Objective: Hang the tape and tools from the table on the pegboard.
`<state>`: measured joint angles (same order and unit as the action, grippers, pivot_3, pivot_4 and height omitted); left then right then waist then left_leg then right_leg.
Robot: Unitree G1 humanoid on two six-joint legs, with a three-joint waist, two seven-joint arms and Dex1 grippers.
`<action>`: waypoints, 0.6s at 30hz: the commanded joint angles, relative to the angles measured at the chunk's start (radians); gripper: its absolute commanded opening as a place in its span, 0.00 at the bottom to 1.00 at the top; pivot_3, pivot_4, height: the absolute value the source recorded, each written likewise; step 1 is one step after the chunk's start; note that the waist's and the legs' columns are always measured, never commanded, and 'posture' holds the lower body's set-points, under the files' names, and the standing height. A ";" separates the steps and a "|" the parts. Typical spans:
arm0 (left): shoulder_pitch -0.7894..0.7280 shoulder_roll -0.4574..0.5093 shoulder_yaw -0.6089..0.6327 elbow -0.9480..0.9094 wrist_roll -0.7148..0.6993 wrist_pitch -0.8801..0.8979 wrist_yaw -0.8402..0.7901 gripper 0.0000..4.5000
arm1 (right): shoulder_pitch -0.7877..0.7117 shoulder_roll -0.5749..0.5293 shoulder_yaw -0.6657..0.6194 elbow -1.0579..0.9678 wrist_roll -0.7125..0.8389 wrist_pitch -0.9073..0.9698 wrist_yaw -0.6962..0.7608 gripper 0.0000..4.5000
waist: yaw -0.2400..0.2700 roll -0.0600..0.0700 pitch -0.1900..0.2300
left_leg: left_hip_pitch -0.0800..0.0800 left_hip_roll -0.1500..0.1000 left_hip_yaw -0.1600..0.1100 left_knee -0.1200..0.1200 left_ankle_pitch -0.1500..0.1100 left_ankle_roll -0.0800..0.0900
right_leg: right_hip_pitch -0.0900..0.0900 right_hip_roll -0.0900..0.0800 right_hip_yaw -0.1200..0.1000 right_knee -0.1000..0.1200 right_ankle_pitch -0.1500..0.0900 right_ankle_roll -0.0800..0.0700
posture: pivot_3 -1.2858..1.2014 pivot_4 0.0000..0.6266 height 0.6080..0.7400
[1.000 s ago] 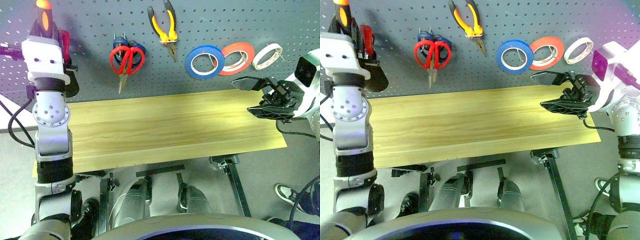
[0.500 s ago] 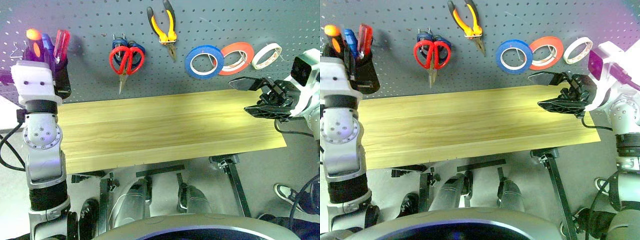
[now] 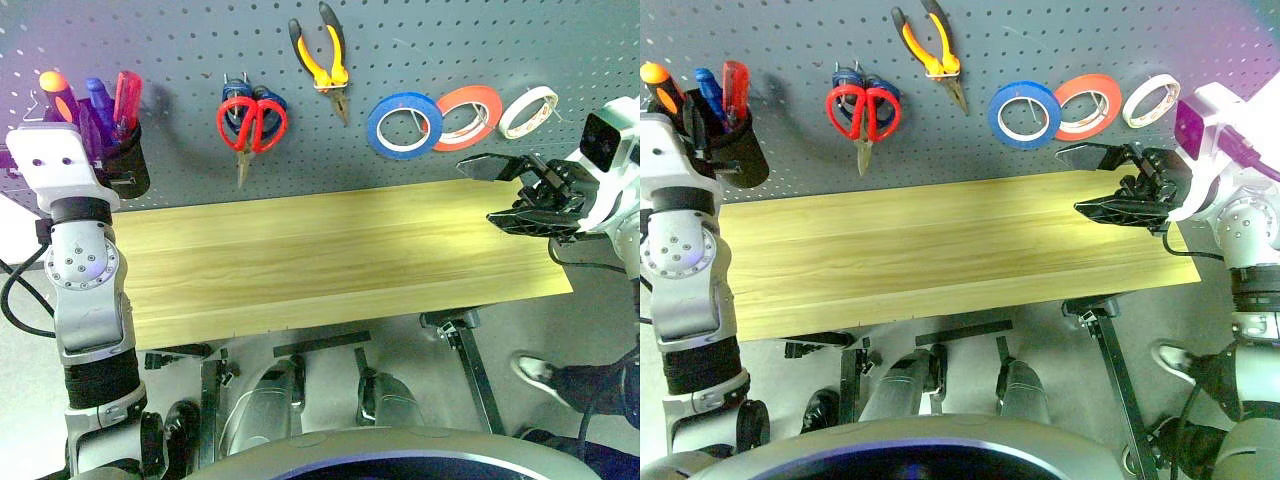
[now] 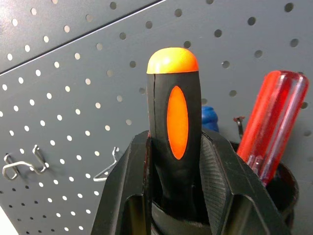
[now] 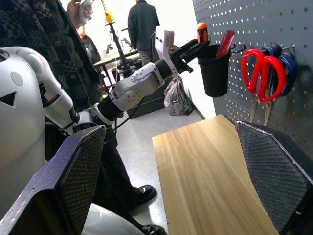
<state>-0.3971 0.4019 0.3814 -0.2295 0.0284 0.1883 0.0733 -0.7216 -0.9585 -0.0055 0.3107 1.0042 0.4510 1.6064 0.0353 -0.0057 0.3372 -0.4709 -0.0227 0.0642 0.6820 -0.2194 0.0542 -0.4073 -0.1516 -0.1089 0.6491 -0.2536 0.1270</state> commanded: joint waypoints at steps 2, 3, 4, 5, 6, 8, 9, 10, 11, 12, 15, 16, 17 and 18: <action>0.037 -0.014 0.015 0.019 -0.033 0.010 -0.017 0.64 | -0.008 -0.020 -0.021 -0.023 0.007 -0.009 0.008 1.00 | 0.003 0.002 -0.002 | 0.001 0.001 0.001 0.000 -0.001 -0.002 | 0.000 0.000 0.000 0.000 0.000 -0.001 | 0.52 0.42 1.00; 0.038 -0.018 0.015 0.019 -0.031 0.014 -0.010 0.71 | -0.007 -0.020 -0.021 -0.025 0.006 -0.009 0.008 1.00 | 0.003 0.003 -0.003 | 0.002 0.001 0.001 0.000 -0.001 -0.002 | 0.002 0.000 0.000 0.000 0.000 -0.001 | 0.52 0.42 1.00; 0.042 -0.019 0.013 0.024 -0.026 0.021 -0.008 0.78 | -0.006 -0.020 -0.023 -0.026 0.006 -0.010 0.008 1.00 | 0.004 0.003 -0.004 | 0.003 0.001 0.002 0.000 -0.001 -0.001 | 0.002 -0.001 0.001 0.000 0.000 -0.001 | 0.52 0.42 1.00; 0.046 -0.022 0.016 0.024 -0.027 0.019 -0.005 0.85 | -0.006 -0.019 -0.023 -0.025 0.005 -0.009 0.008 1.00 | 0.006 0.003 -0.004 | 0.004 0.001 0.003 0.000 -0.001 -0.001 | 0.003 -0.001 0.001 0.000 0.001 -0.001 | 0.52 0.42 1.00; 0.049 -0.018 0.014 0.019 -0.030 0.014 -0.014 0.93 | -0.007 -0.019 -0.024 -0.024 0.005 -0.009 0.008 1.00 | 0.006 0.003 -0.004 | 0.004 0.001 0.003 0.000 -0.002 -0.001 | 0.003 -0.002 0.001 0.000 0.001 -0.001 | 0.52 0.42 1.00; 0.050 -0.014 0.013 0.013 -0.039 0.016 -0.026 0.99 | -0.005 -0.019 -0.024 -0.026 0.005 -0.009 0.008 1.00 | 0.005 0.003 -0.005 | 0.006 0.001 0.003 0.000 -0.002 -0.001 | 0.002 -0.002 0.001 -0.001 0.001 -0.001 | 0.52 0.41 1.00; 0.049 -0.014 0.014 0.012 -0.043 0.020 -0.027 0.99 | -0.005 -0.019 -0.022 -0.026 0.004 -0.010 0.008 1.00 | 0.005 0.003 -0.005 | 0.007 0.001 0.003 0.000 -0.002 -0.001 | 0.003 -0.003 0.002 -0.001 0.001 -0.001 | 0.52 0.41 1.00; 0.049 -0.013 0.015 0.011 -0.044 0.022 -0.027 0.99 | -0.005 -0.019 -0.021 -0.026 0.003 -0.011 0.008 1.00 | 0.005 0.003 -0.005 | 0.008 0.001 0.003 -0.001 -0.002 -0.001 | 0.003 -0.003 0.002 -0.001 0.001 -0.001 | 0.52 0.41 1.00; 0.049 -0.016 0.017 0.006 -0.049 0.022 -0.026 0.99 | -0.005 -0.018 -0.021 -0.026 0.002 -0.012 0.008 1.00 | 0.005 0.003 -0.005 | 0.008 0.001 0.003 -0.001 -0.002 -0.001 | 0.002 -0.003 0.002 -0.001 0.001 -0.002 | 0.52 0.41 1.00; 0.048 -0.018 0.018 0.000 -0.051 0.023 -0.024 0.99 | -0.006 -0.017 -0.022 -0.025 0.001 -0.012 0.008 1.00 | 0.005 0.003 -0.006 | 0.008 0.001 0.004 -0.001 -0.002 -0.001 | 0.002 -0.003 0.003 -0.001 0.001 -0.002 | 0.52 0.41 1.00; 0.044 -0.022 0.003 -0.032 -0.067 0.021 -0.040 0.99 | -0.006 -0.015 -0.020 -0.025 -0.001 -0.014 0.008 1.00 | 0.005 0.003 -0.006 | 0.008 0.001 0.004 -0.001 -0.002 -0.001 | 0.002 -0.003 0.003 -0.001 0.001 -0.002 | 0.52 0.41 1.00; 0.041 -0.025 0.000 -0.044 -0.077 0.017 -0.046 0.99 | -0.007 -0.014 -0.019 -0.023 -0.002 -0.015 0.008 1.00 | 0.006 0.003 -0.006 | 0.008 0.001 0.004 -0.001 -0.002 -0.001 | 0.002 -0.003 0.003 -0.001 0.001 -0.002 | 0.52 0.41 1.00; 0.037 -0.024 -0.006 -0.054 -0.089 0.015 -0.060 0.99 | -0.008 -0.013 -0.019 -0.022 -0.002 -0.015 0.008 1.00 | 0.006 0.003 -0.006 | 0.008 0.001 0.005 -0.001 -0.002 -0.001 | 0.002 -0.003 0.003 -0.001 0.001 -0.002 | 0.52 0.41 1.00; 0.030 -0.021 -0.012 -0.060 -0.084 0.012 -0.060 0.99 | -0.009 -0.012 -0.019 -0.021 -0.002 -0.016 0.008 1.00 | 0.006 0.003 -0.006 | 0.008 0.001 0.005 -0.001 -0.002 -0.001 | 0.002 -0.004 0.003 -0.001 0.001 -0.002 | 0.52 0.41 1.00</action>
<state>-0.3687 0.3808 0.3868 -0.2691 -0.0502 0.1915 0.0266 -0.7211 -0.9585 -0.0055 0.3086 0.9947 0.4472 1.6064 0.0411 -0.0024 0.3314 -0.4636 -0.0216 0.0691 0.6809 -0.2214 0.0530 -0.4053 -0.1553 -0.1056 0.6477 -0.2523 0.1250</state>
